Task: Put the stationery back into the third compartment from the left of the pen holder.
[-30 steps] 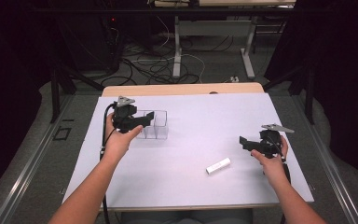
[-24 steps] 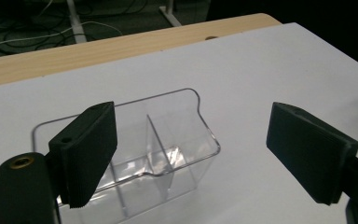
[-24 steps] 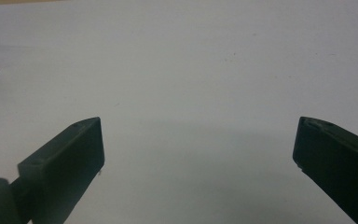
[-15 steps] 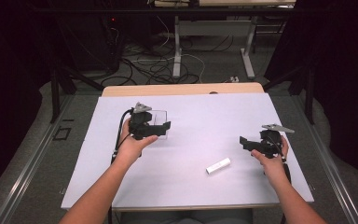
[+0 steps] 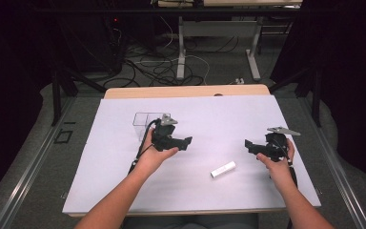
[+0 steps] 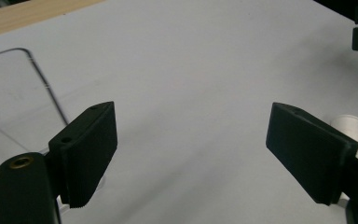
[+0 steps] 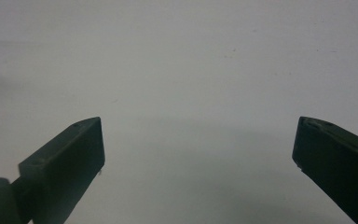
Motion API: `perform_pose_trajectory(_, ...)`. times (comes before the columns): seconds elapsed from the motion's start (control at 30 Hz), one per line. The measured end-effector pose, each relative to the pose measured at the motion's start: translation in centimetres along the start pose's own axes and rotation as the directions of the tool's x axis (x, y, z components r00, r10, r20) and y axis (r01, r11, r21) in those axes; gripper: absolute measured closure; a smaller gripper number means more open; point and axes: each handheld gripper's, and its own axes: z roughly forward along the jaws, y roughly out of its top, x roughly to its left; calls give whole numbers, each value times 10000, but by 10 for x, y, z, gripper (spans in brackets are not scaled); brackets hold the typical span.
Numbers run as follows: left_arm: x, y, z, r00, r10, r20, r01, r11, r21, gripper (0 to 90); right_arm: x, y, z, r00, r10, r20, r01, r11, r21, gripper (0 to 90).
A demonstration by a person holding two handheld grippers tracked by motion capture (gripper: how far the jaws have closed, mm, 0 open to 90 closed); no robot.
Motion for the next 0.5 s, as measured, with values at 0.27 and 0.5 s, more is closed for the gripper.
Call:
perform_pose_trajectory(0.27,-19,0,20,9988,311,387,-324,9989,347,178,-1,0,0,10000,67,-22,-67,10000,53,19)
perform_pose_trajectory(0.5,-33,0,34,9967,494,640,-534,9965,635,198,-1,0,0,9999,109,-36,-108,9999,46,21)
